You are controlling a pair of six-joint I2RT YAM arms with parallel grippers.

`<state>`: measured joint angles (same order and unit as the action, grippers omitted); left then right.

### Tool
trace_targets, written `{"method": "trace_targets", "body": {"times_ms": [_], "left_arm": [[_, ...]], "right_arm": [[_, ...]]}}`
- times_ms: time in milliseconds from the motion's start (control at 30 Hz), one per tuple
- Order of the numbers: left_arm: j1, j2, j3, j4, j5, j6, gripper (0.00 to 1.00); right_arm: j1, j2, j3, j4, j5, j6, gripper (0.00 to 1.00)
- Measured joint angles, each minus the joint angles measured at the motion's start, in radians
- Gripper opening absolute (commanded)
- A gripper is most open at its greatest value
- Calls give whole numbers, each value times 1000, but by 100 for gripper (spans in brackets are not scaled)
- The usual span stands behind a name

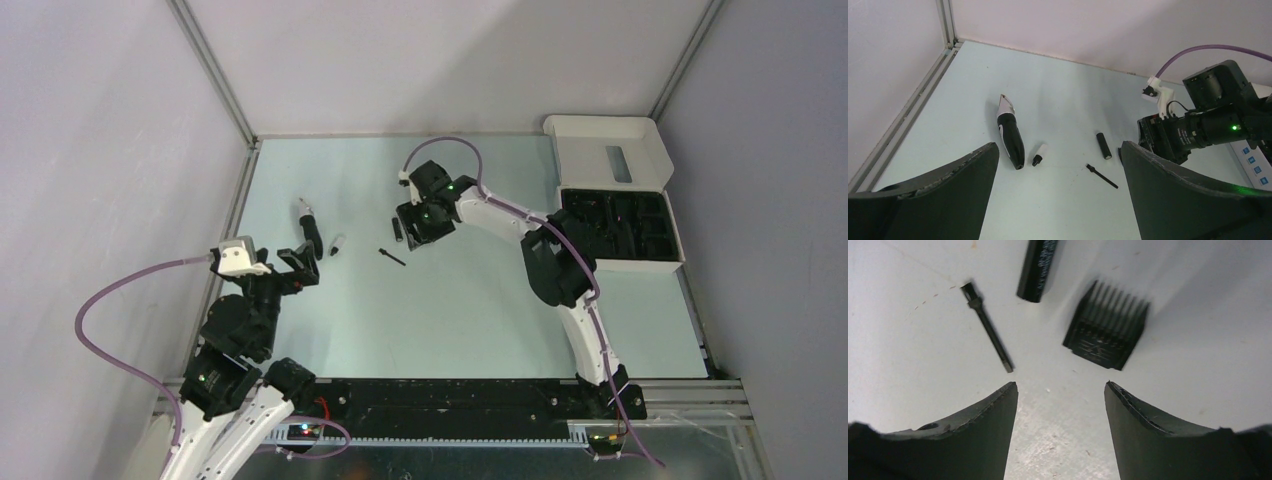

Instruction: Sort the hair-cutting tools

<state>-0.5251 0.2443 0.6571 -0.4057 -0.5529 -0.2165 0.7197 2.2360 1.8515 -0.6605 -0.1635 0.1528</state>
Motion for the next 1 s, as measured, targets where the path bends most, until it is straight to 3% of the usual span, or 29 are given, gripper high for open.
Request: {"method": "trace_targets", "body": {"times_ms": [500,1000], "left_arm": [[2,7,0,0,7,0,100],[2,11,0,2,7,0,100]], "right_arm": [[6,6,45,8,154,3,78],[48,87,62,1,346,8,79]]}}
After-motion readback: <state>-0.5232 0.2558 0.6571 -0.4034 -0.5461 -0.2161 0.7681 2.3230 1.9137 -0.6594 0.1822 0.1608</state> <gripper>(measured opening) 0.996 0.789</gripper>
